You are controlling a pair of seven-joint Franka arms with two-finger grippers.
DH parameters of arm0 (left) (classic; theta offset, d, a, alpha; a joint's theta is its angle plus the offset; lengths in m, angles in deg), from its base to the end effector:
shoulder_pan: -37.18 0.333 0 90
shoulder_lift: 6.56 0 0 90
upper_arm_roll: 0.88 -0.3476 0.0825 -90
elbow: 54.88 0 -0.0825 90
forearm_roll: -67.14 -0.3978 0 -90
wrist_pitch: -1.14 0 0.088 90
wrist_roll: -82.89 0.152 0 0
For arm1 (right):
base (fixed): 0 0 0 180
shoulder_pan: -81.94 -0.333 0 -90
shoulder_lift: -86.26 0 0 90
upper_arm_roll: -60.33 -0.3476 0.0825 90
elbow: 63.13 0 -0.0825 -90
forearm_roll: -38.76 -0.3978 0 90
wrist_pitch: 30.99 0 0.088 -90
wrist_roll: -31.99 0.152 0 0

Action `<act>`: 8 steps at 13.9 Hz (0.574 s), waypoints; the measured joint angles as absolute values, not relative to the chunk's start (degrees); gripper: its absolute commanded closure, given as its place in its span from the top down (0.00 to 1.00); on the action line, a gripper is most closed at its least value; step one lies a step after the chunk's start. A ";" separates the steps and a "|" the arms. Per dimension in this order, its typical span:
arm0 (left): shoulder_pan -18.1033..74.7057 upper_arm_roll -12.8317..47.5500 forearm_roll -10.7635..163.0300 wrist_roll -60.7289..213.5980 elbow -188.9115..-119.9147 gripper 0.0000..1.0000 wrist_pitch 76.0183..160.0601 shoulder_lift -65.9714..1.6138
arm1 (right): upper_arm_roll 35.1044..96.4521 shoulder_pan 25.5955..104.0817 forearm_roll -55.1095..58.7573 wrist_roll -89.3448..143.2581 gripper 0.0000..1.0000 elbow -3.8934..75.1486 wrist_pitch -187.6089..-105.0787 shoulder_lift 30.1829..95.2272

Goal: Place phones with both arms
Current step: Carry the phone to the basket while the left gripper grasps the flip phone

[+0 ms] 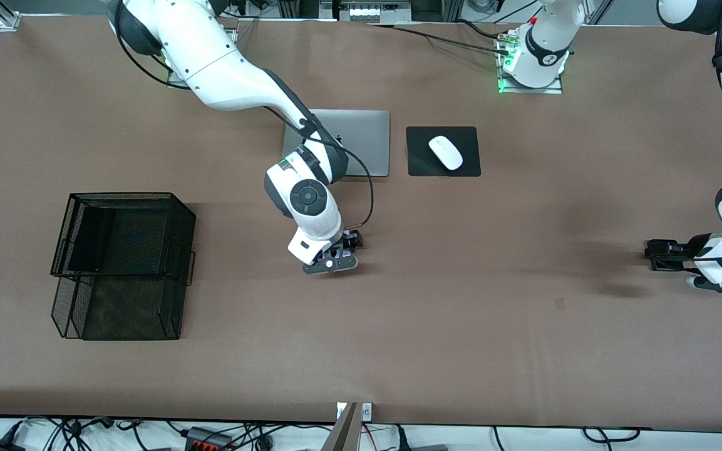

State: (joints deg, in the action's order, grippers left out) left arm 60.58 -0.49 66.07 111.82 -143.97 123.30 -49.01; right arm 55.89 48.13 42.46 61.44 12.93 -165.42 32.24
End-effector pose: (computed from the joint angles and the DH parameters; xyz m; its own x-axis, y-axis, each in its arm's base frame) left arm 0.6527 0.2794 0.1675 0.9822 -0.1169 -0.1472 -0.1074 -0.9917 0.0706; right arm 0.6276 0.4748 0.1340 0.9851 0.1601 0.0622 0.1633 -0.9853 -0.0502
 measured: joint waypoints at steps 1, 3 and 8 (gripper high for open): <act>60.58 -0.45 65.97 111.82 -143.97 1.00 123.61 -49.02 | 55.89 48.01 42.58 61.44 0.63 12.91 -165.42 32.16; 61.07 -0.45 65.93 111.81 -143.97 1.00 123.94 -49.02 | 55.90 47.92 43.32 61.55 0.42 12.53 -165.09 32.34; 63.23 -0.45 65.91 111.85 -143.97 1.00 124.89 -49.35 | 56.59 48.14 43.46 61.57 0.37 11.47 -163.83 32.81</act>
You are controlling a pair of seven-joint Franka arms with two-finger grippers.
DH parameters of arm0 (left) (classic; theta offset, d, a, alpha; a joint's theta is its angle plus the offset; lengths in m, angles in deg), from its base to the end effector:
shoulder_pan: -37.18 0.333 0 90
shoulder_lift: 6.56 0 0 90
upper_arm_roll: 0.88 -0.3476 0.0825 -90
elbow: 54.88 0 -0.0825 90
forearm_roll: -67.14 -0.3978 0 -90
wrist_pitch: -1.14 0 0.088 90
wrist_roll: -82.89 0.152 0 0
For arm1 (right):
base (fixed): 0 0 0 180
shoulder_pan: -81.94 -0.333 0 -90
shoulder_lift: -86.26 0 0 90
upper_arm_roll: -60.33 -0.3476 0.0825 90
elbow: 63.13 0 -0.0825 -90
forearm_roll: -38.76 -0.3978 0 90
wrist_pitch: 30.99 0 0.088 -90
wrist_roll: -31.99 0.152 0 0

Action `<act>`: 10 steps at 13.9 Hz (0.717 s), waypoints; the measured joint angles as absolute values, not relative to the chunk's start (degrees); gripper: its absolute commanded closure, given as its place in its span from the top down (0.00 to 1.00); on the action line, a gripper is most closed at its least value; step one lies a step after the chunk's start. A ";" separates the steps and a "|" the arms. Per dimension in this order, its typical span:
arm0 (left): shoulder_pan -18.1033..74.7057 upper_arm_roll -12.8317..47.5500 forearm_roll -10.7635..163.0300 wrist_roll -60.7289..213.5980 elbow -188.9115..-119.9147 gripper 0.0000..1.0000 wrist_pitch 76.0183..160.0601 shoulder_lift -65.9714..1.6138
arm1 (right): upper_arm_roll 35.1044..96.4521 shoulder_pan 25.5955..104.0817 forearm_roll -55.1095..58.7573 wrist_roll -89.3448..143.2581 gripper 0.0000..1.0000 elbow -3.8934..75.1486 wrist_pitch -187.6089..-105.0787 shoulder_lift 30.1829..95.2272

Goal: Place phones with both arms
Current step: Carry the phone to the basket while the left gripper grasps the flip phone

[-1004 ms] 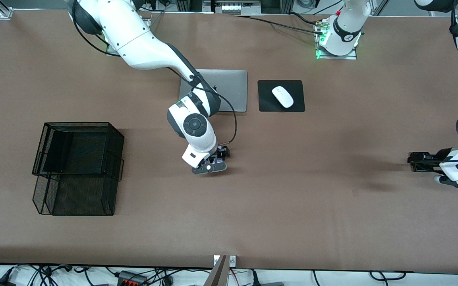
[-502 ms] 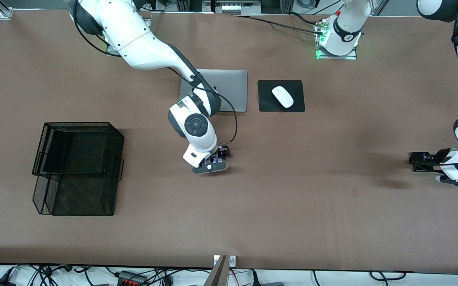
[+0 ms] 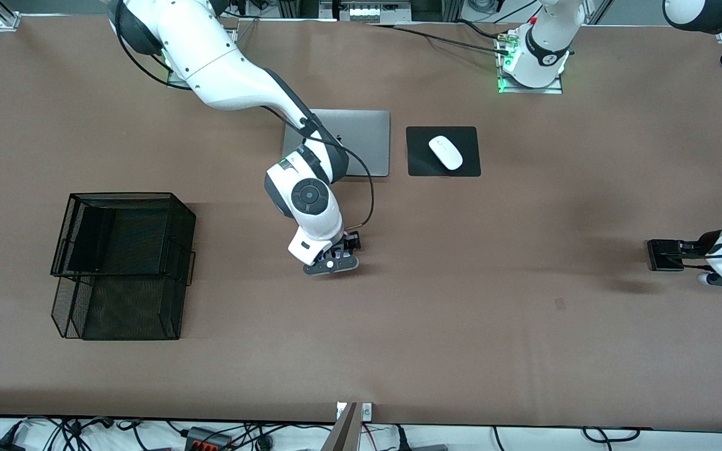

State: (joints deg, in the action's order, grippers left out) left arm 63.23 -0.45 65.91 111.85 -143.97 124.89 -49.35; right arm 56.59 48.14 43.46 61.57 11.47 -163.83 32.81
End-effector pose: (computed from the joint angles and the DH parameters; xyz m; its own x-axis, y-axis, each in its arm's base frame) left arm 0.6424 0.3106 0.1650 0.9889 -0.0730 -0.1290 -0.0659 -0.9961 0.0590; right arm 0.6383 0.4709 0.1504 0.9837 0.1610 0.0804 0.1640 -0.9860 -0.0316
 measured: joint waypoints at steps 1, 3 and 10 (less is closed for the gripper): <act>63.22 -0.40 65.91 111.85 -143.97 1.00 124.92 -49.48 | 56.88 48.41 43.46 61.68 0.37 10.90 -162.39 33.55; 63.22 -0.27 65.91 111.78 -143.98 1.00 125.00 -49.88 | 57.37 50.57 43.46 61.74 0.37 10.05 -157.97 36.32; 63.22 -0.18 65.91 111.76 -145.00 1.00 127.36 -50.74 | 57.86 61.62 43.65 57.37 0.37 10.47 -137.60 49.43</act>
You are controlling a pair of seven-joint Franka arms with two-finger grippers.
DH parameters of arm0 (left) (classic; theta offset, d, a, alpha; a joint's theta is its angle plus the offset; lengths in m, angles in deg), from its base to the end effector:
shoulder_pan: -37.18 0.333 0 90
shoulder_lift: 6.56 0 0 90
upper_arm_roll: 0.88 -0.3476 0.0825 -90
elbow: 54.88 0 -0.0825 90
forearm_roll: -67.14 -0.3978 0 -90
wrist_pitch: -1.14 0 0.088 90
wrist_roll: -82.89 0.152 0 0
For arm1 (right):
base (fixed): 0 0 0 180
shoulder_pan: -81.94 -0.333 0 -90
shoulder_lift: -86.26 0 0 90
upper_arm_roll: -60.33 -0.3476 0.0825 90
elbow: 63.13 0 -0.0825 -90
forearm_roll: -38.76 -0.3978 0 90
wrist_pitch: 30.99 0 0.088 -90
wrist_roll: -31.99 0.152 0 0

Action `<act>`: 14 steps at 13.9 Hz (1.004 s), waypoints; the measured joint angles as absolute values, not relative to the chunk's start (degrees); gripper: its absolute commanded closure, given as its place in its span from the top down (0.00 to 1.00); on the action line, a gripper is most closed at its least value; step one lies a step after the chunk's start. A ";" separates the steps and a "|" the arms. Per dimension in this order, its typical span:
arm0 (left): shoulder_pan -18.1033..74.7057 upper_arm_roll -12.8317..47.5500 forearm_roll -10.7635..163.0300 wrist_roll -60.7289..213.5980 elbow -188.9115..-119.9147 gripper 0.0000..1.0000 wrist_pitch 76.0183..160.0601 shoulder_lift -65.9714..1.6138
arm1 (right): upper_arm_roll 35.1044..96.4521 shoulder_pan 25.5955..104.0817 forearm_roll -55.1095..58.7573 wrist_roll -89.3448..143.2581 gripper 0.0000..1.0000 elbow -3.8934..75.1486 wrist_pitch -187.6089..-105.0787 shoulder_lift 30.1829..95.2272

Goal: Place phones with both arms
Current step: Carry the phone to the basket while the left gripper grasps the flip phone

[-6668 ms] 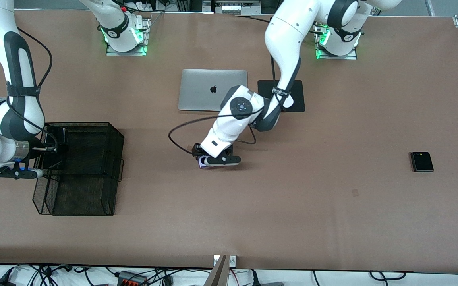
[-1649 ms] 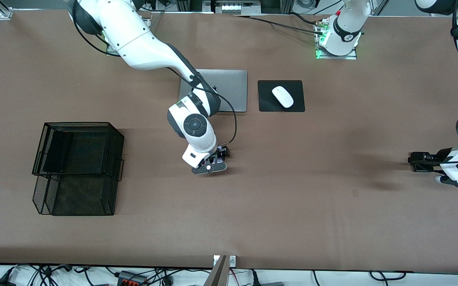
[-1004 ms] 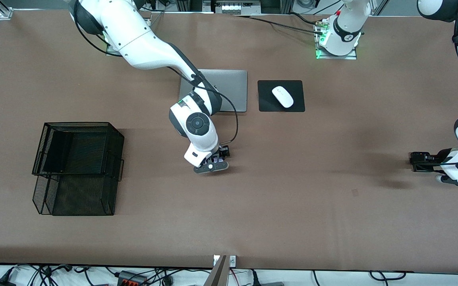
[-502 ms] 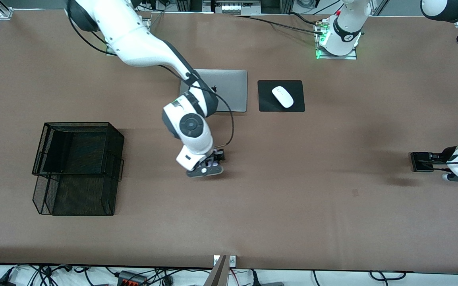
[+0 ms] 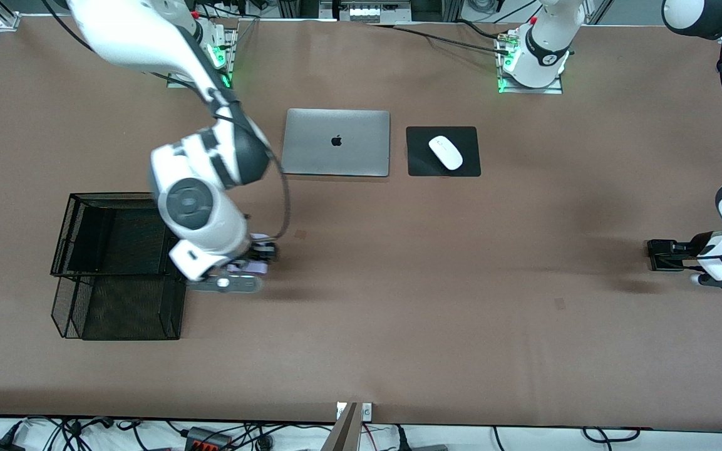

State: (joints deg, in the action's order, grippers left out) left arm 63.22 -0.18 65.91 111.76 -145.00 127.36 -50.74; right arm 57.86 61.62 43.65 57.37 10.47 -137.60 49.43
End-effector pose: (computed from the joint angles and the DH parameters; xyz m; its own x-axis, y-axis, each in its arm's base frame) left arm 0.6402 0.3058 0.1432 0.9891 -0.0759 -0.1263 -0.0685 -0.9957 0.0618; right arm 0.7014 0.2763 0.3432 0.9989 -0.0272 -0.0369 -0.0243 -0.9967 0.0774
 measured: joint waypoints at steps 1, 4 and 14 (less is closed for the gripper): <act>63.22 -0.17 65.91 111.76 -145.29 1.00 127.82 -50.82 | 57.95 63.44 43.65 56.23 0.37 11.78 -136.54 50.74; 63.22 -0.16 65.91 111.76 -145.66 1.00 128.31 -50.88 | 58.13 69.07 43.73 52.34 0.37 18.33 -136.17 54.36; 62.19 0.19 64.94 111.77 -145.60 0.40 125.20 -50.54 | 58.14 79.93 43.79 41.86 0.37 28.24 -136.51 58.57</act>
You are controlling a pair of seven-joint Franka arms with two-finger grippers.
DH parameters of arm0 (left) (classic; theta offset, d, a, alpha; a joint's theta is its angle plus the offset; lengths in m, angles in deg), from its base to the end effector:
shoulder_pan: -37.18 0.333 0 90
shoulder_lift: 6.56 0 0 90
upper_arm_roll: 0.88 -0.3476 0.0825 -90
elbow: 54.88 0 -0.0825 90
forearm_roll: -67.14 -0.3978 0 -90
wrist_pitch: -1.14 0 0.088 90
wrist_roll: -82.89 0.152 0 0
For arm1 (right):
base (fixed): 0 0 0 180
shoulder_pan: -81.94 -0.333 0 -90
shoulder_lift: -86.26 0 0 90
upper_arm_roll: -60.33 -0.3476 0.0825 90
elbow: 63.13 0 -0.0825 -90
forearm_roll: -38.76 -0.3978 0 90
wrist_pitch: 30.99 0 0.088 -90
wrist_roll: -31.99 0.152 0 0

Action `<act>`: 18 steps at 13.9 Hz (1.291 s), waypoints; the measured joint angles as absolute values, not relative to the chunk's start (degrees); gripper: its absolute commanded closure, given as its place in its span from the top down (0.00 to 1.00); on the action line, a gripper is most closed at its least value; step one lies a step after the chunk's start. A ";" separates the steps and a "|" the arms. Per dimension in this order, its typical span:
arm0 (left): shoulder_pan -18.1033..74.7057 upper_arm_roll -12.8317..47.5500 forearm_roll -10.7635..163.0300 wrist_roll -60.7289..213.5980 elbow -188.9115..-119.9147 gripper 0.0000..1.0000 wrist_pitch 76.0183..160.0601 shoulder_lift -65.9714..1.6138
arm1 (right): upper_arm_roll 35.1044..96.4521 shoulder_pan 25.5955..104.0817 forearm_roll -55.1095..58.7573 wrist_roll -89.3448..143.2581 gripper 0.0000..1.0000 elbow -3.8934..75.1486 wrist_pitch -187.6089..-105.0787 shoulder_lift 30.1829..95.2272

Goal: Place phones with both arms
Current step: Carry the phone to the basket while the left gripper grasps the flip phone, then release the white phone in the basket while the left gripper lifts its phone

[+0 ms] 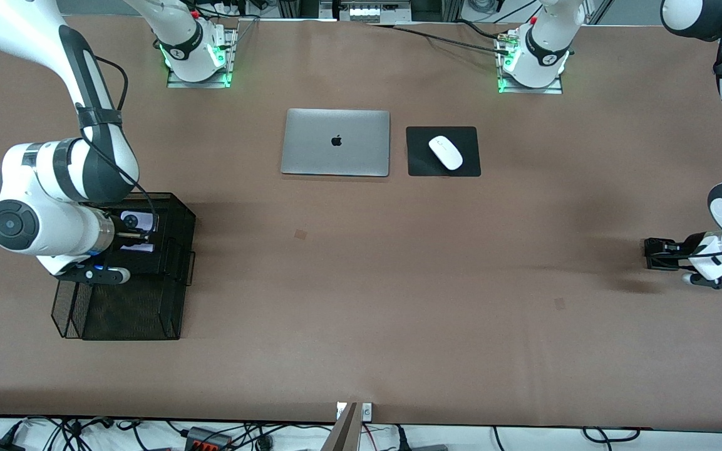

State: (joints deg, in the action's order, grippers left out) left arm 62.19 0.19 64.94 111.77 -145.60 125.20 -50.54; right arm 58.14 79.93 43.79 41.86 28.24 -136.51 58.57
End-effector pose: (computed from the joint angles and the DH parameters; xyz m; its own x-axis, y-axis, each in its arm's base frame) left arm 0.6381 0.2878 0.1391 0.9794 -0.1114 -0.1685 -0.0997 -0.9921 0.0766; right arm 0.6717 0.0359 0.3134 0.9723 -0.0770 -0.2207 -0.0563 -0.9936 0.0982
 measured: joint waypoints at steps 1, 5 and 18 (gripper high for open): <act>61.34 0.54 64.92 111.74 -145.33 0.41 122.07 -49.85 | 58.14 80.15 43.79 41.86 0.37 28.59 -137.07 58.60; 51.88 1.06 65.23 103.35 -144.73 0.42 109.09 -44.81 | 58.14 80.72 43.79 41.86 0.41 29.94 -140.01 58.14; 23.43 0.84 84.87 65.85 -135.18 0.25 97.09 -40.93 | 57.19 81.64 43.77 41.00 1.00 22.08 -137.83 60.92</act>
State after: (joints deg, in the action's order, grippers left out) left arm 23.43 0.84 84.87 65.85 -135.18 97.09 -40.93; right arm 57.19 81.64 43.77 41.00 22.08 -137.83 60.92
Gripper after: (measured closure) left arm 0.207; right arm 0.000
